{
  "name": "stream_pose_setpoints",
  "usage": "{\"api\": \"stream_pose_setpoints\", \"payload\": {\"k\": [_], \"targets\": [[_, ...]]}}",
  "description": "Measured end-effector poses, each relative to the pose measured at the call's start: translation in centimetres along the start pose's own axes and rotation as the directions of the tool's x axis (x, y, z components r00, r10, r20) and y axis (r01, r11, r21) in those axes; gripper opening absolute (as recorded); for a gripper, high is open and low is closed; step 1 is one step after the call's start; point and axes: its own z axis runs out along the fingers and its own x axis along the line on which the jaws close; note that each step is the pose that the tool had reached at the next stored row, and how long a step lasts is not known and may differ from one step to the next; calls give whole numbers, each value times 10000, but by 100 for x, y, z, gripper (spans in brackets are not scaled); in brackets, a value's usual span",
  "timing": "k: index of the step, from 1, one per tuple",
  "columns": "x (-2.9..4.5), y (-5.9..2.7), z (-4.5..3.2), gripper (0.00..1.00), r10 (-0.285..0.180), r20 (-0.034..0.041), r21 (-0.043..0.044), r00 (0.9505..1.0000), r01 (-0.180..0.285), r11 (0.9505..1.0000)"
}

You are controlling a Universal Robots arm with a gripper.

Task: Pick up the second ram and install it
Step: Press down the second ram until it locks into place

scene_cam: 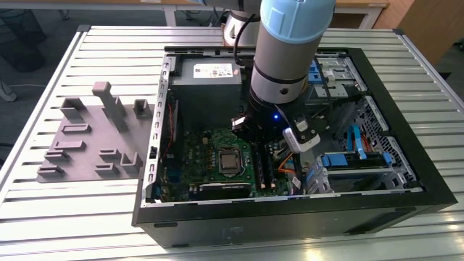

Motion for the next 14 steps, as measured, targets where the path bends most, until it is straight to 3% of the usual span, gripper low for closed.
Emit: {"api": "stream_pose_setpoints", "payload": {"k": [2, 5, 14], "targets": [[-1, 3, -31, 11, 0, 18, -54, 10000, 0, 10000], [1, 0, -152, 11, -1, 9, -29, 10000, 1, 10000], [2, 0, -181, 11, -1, 10, -31, 10000, 1, 10000]]}}
